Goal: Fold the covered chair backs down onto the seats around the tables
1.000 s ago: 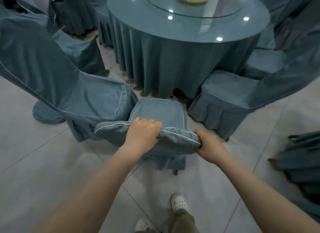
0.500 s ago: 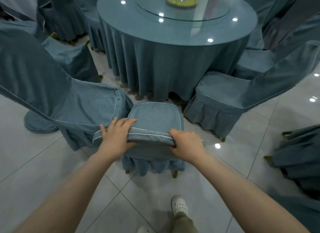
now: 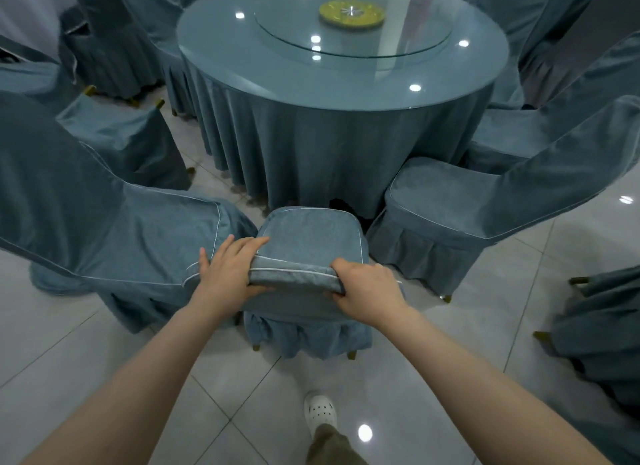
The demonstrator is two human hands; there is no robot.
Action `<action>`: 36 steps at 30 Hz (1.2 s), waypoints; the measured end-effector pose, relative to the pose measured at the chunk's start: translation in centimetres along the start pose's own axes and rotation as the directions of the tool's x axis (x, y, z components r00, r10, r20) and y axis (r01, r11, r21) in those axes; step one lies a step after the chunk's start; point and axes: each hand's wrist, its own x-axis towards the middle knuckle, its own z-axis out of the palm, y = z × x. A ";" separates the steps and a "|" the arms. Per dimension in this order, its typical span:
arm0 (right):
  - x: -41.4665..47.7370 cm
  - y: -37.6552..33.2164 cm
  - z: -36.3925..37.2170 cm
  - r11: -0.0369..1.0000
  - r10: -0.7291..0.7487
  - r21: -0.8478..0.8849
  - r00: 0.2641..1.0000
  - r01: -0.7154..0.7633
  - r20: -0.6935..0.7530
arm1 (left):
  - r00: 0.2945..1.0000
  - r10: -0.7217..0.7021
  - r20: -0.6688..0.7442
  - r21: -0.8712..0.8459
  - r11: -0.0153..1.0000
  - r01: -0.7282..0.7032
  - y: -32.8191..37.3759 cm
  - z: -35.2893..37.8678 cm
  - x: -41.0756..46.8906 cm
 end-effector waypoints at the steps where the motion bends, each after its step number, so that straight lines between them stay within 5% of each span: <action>1: 1.0 0.5 -0.2 1.000 0.001 0.010 1.000 -0.001 -0.001 | 1.000 0.003 0.006 0.002 1.000 -0.003 0.0 -0.2 1.3; 11: 7.8 2.5 -1.4 0.998 0.062 0.007 0.997 -0.062 0.045 | 1.000 0.028 0.005 0.000 1.000 -0.028 -0.7 -1.1 9.2; 19: 10.3 1.6 -4.3 0.927 -0.020 0.364 0.959 -0.088 0.284 | 0.994 0.107 -0.001 -0.020 0.994 -0.107 -1.5 -1.0 9.2; 29: 15.3 -12.5 -4.5 0.903 -0.033 0.430 0.996 -0.004 0.079 | 0.990 0.141 -0.030 -0.102 0.984 -0.143 -12.3 -4.7 4.1; 36: 17.3 -25.1 -1.8 0.898 0.006 0.437 0.997 -0.037 0.073 | 0.995 0.087 -0.053 -0.074 0.993 -0.090 -24.6 -10.1 -1.0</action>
